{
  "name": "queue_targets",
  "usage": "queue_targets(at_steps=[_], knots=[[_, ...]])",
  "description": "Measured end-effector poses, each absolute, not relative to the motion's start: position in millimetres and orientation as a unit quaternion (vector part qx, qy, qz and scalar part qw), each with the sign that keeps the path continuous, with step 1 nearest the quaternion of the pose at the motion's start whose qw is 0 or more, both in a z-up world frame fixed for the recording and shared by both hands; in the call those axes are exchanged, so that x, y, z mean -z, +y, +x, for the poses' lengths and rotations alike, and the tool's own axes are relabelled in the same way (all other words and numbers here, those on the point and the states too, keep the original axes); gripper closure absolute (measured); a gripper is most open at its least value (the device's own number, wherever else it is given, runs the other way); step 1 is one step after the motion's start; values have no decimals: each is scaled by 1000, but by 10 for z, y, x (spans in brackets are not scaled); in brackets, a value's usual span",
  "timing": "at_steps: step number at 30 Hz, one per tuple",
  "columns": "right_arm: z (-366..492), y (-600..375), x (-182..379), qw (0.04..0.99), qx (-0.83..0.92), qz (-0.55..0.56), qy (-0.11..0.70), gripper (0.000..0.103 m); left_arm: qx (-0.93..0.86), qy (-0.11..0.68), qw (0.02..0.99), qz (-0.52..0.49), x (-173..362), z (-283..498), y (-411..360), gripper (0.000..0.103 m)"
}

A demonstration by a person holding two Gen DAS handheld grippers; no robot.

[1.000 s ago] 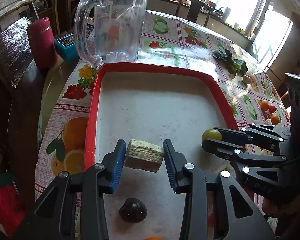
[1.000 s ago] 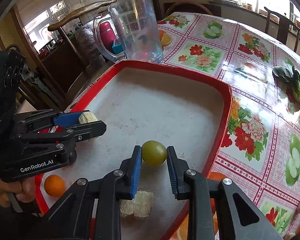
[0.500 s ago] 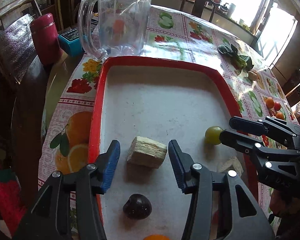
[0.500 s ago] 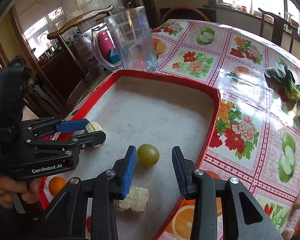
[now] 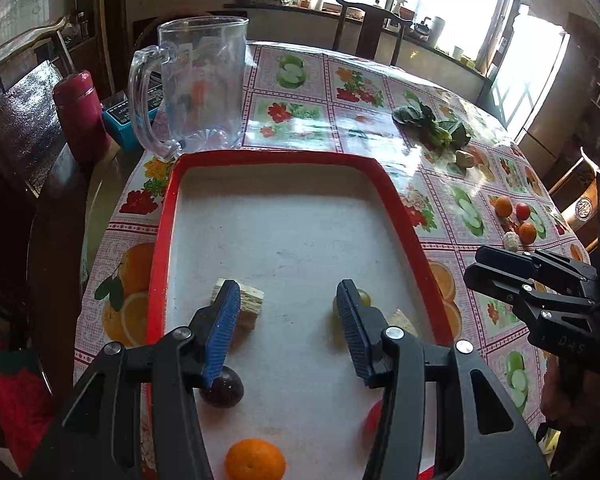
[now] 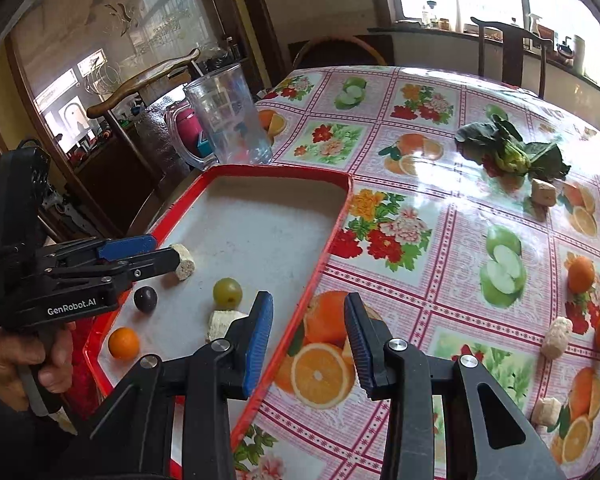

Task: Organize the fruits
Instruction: 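Open the right tool to drop the lime while the left tool releases the block, then move both open tools back toward the remaining items on the table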

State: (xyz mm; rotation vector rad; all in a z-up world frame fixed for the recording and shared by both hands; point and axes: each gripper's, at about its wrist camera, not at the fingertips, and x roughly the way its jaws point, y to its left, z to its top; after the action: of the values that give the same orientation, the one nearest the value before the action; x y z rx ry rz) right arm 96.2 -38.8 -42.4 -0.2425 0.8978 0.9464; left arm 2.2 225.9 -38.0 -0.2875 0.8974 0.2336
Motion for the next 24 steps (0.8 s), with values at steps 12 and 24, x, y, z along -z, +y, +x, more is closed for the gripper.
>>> queue_targets(at_steps=[12, 24], knots=[[1076, -1228, 351, 818, -389, -88, 413, 65, -72, 426, 894, -114, 257, 126, 1690, 54], [1210, -1962, 352, 843, -334, -67, 417, 65, -32, 428, 898, -96, 207, 265, 1202, 54]])
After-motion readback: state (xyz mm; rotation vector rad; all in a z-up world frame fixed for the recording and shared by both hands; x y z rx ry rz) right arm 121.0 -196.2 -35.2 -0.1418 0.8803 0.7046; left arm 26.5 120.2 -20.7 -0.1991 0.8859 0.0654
